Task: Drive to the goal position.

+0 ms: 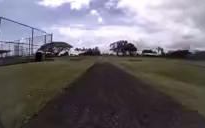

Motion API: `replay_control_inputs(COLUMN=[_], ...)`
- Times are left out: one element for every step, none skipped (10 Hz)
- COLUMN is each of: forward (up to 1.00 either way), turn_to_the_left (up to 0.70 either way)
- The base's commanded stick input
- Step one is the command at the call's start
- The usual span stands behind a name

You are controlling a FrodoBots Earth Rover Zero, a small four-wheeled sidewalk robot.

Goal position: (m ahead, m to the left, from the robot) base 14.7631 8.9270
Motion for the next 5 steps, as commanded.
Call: replay_control_inputs(forward=[0.70, 0.70, 0.70, 0.70, 0.70], turn_to_the_left=[0.01, 0.01, 0.01, 0.01, 0.01])
